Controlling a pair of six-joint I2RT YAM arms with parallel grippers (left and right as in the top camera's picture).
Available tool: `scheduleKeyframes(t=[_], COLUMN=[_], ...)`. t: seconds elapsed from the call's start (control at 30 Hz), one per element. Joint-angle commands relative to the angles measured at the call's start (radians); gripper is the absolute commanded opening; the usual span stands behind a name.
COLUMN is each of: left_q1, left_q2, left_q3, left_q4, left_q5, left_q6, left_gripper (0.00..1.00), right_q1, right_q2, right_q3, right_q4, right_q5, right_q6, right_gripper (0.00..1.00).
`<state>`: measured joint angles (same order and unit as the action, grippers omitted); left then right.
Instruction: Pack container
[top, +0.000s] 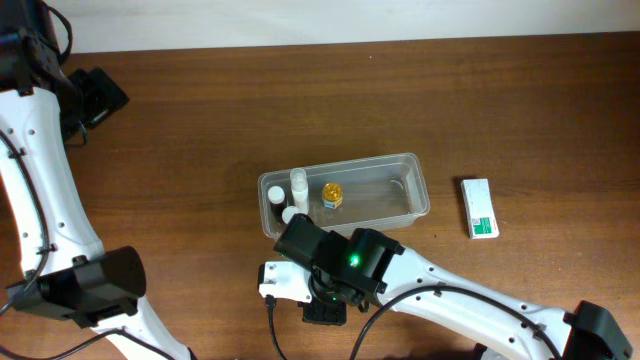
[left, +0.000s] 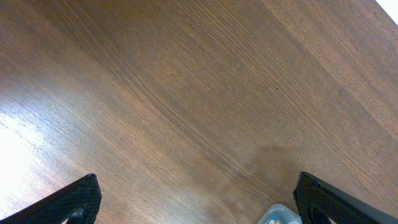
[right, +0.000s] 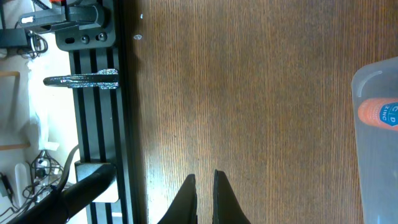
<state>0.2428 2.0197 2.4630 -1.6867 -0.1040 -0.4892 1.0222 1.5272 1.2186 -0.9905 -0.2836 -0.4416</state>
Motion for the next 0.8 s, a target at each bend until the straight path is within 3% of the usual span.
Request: scheduleKeyframes(t=[0.0,0.3,0.77], left_q1=[0.002,0.002,0.002], left_q2=[-0.010,-0.010,-0.010], left_q3=[0.010,0.010,0.010], left_q4=[-0.001,-0.001,-0.001], left_q5=[0.003,0.003,0.002], left_q6=[0.016,0.016,0.016], left_gripper=[1.00,1.00,1.00], right_q1=[0.010,0.010,0.009], right_q2=[0.011,0.037,0.142], right_q3=[-0.006,-0.011,-0.011], right_q4=[-0.003,0.008,0.150], right_q5=[0.004,0.222,0.383], right_q6=[0.005,0.004,0.040], right_gripper=[0.04,0.04,0.04])
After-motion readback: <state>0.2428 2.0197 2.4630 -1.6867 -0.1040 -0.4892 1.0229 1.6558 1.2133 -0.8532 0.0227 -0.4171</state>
